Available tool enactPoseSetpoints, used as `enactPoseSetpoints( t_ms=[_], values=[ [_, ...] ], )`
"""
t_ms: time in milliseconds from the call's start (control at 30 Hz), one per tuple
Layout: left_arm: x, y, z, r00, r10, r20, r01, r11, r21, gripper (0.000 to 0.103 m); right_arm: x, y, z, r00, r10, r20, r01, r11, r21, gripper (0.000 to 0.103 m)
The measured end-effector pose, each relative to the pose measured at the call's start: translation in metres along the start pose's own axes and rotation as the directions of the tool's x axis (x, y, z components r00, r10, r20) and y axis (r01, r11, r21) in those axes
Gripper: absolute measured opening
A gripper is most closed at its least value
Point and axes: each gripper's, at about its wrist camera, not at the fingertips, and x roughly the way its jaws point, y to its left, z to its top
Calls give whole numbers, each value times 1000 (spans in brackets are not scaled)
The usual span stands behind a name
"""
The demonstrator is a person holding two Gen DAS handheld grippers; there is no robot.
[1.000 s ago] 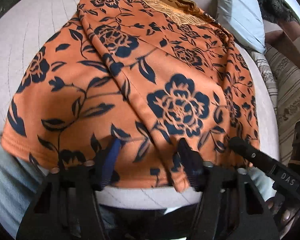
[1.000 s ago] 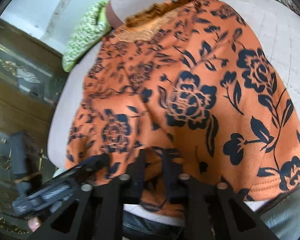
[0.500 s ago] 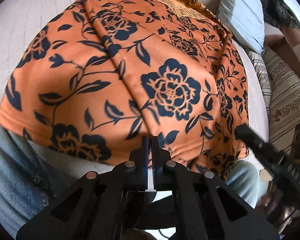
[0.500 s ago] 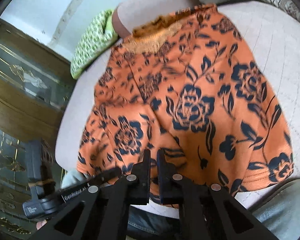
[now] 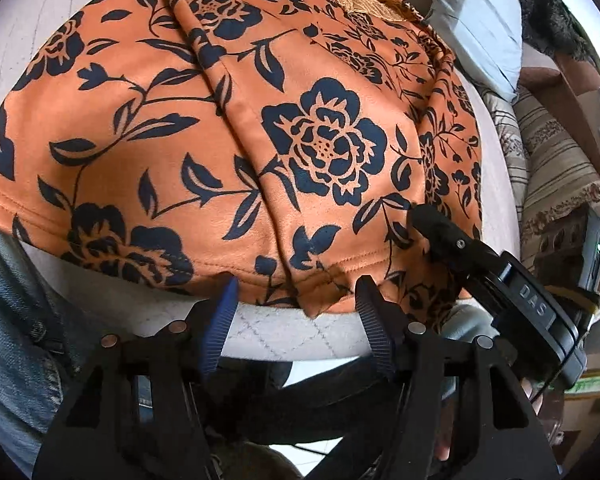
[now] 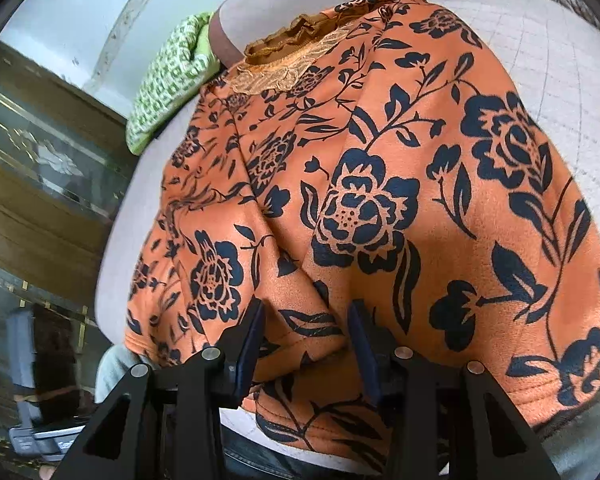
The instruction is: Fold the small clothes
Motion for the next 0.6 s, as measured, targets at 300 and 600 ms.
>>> enactPoseSetpoints(
  t_ms=[300,600],
  values=[
    [3,-33,-18,974,185,130,-209,957,200,14,-3,1,-4,1000,-28,7,28,999,-21,7],
    [2,-23,-25,982,184,30,-185,944,271,14,-9,11,-18,999,-31,-40,30,999,-43,7]
  ],
)
